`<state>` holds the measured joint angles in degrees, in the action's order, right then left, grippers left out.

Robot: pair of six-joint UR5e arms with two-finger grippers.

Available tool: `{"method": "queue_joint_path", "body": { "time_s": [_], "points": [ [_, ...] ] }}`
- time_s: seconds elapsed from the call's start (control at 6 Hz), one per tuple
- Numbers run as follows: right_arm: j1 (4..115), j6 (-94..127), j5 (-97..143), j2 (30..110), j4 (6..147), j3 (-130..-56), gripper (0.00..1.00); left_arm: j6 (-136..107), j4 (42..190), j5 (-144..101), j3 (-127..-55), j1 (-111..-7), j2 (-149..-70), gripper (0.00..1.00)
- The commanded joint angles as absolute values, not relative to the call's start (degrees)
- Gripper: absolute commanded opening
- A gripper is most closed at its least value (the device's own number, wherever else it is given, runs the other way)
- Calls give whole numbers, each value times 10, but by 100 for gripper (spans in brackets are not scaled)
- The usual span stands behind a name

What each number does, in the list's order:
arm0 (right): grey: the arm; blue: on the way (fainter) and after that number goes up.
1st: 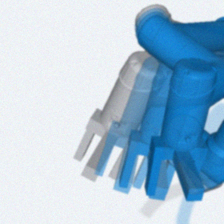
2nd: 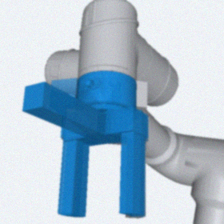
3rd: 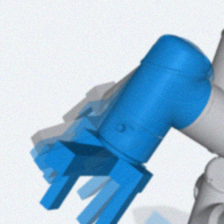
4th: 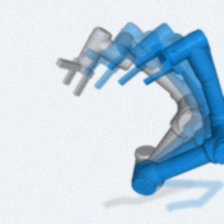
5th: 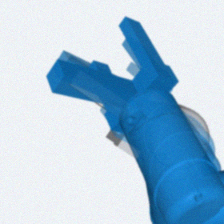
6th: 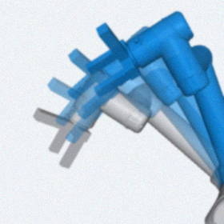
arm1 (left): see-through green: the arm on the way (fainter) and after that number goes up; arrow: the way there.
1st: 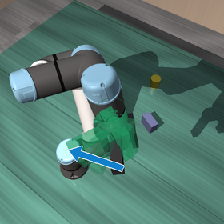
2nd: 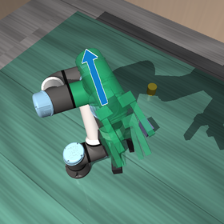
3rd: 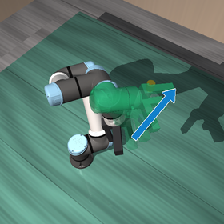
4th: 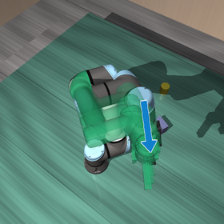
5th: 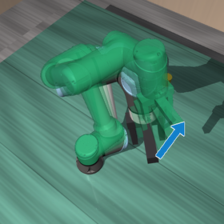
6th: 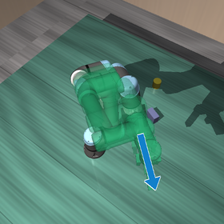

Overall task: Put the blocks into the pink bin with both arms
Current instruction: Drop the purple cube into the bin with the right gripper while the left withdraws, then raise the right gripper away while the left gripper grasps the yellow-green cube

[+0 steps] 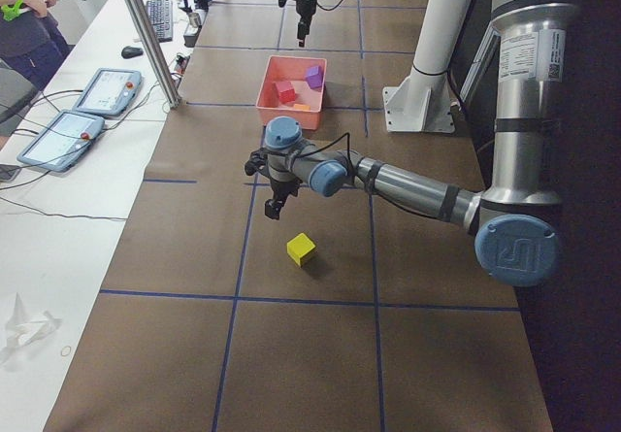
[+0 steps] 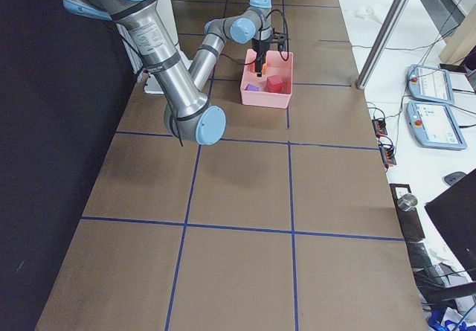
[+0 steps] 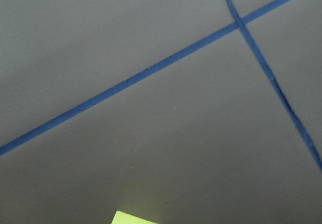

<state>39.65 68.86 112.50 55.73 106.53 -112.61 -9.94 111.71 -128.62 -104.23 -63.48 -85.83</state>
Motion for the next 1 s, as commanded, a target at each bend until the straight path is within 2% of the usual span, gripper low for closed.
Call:
{"method": "queue_joint_path", "body": {
  "time_s": [0.0, 0.83],
  "points": [
    [425, 617, 1143, 604, 1067, -1166, 100, -99, 1296, -1277, -962, -633, -811, 100],
    [432, 595, 1150, 642, 1063, -1185, 100, -100, 1313, -1279, -932, -596, -811, 100]
  ]
}}
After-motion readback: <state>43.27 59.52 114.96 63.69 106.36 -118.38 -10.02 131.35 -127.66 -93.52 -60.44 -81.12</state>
